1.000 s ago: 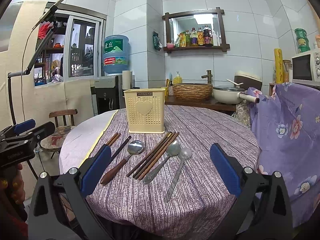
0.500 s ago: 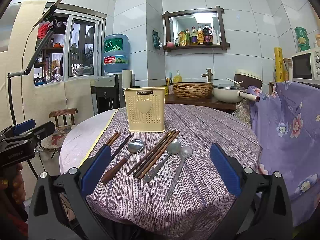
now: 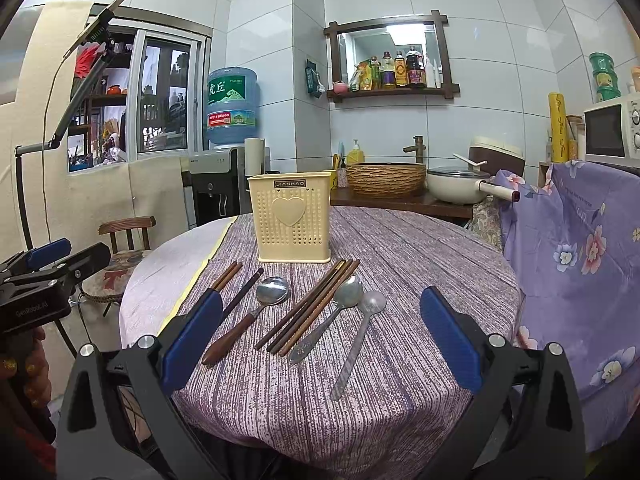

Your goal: Organize utensils

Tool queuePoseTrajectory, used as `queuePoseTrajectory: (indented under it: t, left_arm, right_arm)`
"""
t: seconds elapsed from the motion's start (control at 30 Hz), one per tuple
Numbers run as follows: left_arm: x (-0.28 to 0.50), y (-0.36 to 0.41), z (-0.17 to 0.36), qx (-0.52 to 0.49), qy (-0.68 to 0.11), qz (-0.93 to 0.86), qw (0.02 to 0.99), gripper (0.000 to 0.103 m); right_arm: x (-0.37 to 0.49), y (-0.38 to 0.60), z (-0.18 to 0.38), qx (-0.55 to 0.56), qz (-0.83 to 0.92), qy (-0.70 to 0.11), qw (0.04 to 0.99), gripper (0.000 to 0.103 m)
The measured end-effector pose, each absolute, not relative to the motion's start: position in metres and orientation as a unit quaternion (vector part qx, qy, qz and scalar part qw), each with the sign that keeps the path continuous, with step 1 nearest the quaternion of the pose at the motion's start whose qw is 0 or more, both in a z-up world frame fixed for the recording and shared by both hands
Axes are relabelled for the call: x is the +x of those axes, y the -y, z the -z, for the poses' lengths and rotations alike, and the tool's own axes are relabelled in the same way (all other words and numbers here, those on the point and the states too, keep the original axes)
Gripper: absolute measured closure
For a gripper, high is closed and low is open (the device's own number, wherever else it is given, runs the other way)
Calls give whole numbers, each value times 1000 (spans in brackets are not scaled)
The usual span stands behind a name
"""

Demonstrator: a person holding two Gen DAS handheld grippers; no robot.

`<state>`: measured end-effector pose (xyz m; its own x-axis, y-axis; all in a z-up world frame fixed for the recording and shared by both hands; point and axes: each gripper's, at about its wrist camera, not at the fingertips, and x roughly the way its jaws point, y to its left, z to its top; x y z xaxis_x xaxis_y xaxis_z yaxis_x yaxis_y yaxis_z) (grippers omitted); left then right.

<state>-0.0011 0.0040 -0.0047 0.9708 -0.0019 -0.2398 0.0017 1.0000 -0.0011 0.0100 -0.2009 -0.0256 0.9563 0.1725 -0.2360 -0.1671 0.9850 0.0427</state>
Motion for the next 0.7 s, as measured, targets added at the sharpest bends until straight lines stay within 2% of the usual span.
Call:
queuePoseTrajectory:
  t: [0.7]
  left_arm:
    - [-1, -6, 6, 1, -125, -1, 992, 5]
  right_arm:
    - [11, 199, 34, 14, -86, -129, 988, 5]
